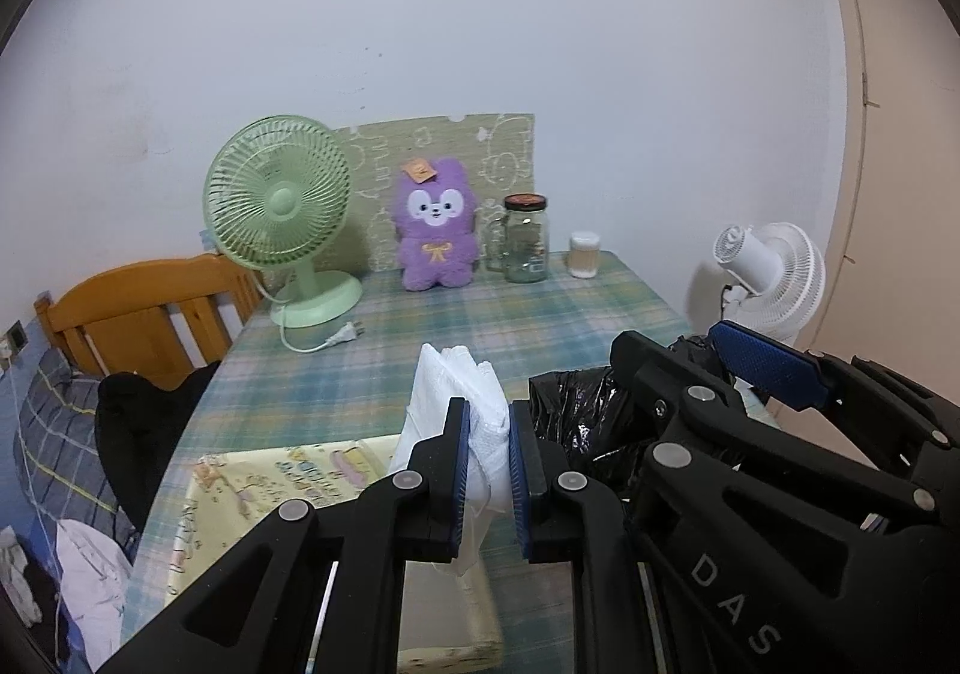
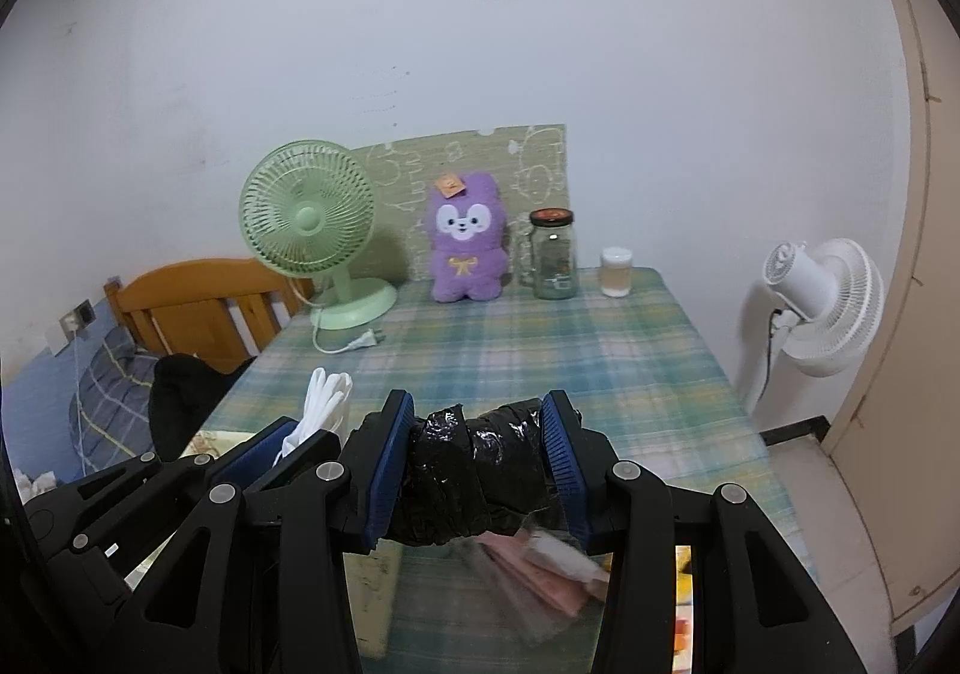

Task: Organize soft objects
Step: 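Carry the white cloth with the left tool while the right tool carries the black bag to the box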

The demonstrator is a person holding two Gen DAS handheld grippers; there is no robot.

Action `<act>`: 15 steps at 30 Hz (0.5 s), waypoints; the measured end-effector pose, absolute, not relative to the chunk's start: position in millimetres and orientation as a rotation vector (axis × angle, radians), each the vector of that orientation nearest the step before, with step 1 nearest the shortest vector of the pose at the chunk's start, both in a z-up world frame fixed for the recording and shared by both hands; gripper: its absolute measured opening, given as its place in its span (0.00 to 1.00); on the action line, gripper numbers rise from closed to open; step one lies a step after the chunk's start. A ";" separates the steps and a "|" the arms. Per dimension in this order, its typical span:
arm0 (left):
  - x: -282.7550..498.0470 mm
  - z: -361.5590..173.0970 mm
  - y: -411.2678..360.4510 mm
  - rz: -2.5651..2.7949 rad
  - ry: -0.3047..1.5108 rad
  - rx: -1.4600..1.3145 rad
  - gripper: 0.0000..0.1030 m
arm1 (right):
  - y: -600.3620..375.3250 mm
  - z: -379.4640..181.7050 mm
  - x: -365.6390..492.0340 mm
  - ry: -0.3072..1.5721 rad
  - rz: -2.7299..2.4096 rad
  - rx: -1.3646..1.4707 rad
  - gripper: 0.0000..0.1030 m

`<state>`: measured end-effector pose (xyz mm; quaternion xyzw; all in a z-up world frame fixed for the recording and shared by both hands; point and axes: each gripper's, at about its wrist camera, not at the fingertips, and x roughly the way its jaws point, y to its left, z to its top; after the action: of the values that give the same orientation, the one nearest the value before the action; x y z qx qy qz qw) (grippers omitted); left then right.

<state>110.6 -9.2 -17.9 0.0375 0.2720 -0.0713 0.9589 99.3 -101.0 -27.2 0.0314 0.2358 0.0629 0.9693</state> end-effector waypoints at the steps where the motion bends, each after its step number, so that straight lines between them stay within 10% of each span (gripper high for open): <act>1: 111.8 -19.7 -3.1 -0.142 0.556 0.073 0.10 | -97.1 -28.3 100.7 0.480 0.132 0.063 0.47; 15: 120.9 -47.6 48.3 -0.093 0.616 0.080 0.10 | -41.0 -57.4 120.6 0.533 0.198 0.059 0.47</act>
<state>120.9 48.3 -47.6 0.0392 0.3030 -0.0458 0.9511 120.6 -41.0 -57.4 0.0290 0.2630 0.0977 0.9594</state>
